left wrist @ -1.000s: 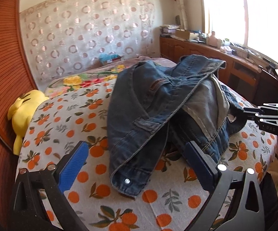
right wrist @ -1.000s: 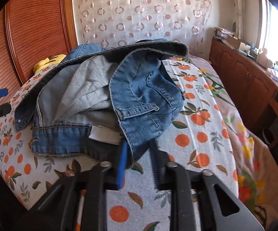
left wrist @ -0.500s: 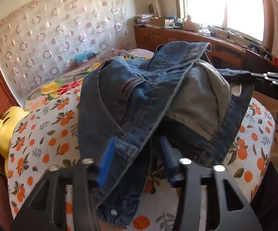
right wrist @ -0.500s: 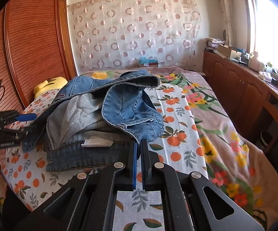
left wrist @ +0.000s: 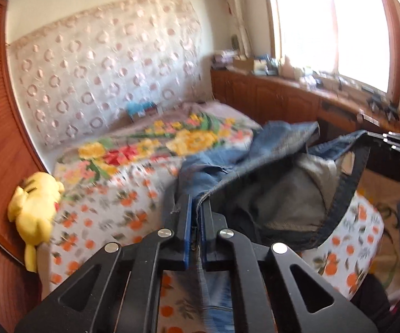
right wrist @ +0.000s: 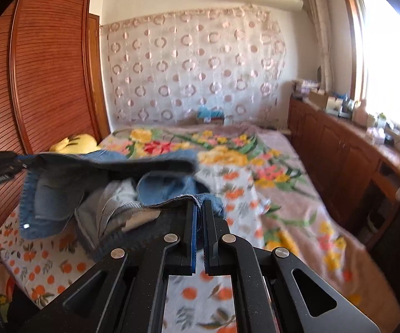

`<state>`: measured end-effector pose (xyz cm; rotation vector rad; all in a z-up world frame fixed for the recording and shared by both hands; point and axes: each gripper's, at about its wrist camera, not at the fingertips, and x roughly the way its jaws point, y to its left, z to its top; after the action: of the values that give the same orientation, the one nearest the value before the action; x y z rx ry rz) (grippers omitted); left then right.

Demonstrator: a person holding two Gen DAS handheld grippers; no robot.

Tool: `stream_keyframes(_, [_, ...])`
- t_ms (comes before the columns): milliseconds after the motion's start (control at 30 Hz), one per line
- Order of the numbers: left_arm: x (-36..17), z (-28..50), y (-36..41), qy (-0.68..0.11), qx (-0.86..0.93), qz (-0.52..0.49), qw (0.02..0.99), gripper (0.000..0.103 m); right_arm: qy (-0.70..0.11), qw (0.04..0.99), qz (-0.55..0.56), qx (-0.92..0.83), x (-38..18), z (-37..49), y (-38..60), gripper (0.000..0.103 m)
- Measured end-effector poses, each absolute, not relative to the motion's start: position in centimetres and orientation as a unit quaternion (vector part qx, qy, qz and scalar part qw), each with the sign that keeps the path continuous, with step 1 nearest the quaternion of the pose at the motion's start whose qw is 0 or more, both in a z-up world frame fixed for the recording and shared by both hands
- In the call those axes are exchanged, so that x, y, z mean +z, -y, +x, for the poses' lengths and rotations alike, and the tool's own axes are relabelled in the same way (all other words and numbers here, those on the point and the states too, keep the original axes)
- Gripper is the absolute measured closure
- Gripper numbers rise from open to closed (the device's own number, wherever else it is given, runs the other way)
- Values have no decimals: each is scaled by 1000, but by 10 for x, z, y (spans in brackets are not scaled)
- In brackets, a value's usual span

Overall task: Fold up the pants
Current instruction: 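Lift the jeans up with both grippers and shake them out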

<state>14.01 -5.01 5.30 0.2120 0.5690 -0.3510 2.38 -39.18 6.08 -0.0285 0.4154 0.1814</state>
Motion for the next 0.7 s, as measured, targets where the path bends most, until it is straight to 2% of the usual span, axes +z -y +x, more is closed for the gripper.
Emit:
stream_keyframes(333, [151, 110, 33, -195, -154, 107, 963, 99, -104, 992, -62, 42, 178, -15, 417, 101])
stream_keyframes(533, [180, 79, 23, -163, -173, 89, 967, 99, -60, 996, -70, 5, 249, -47, 436, 101])
stream_keyframes(700, [181, 55, 9, -148, -178, 78, 970, 99, -47, 996, -82, -4, 264, -59, 421, 101])
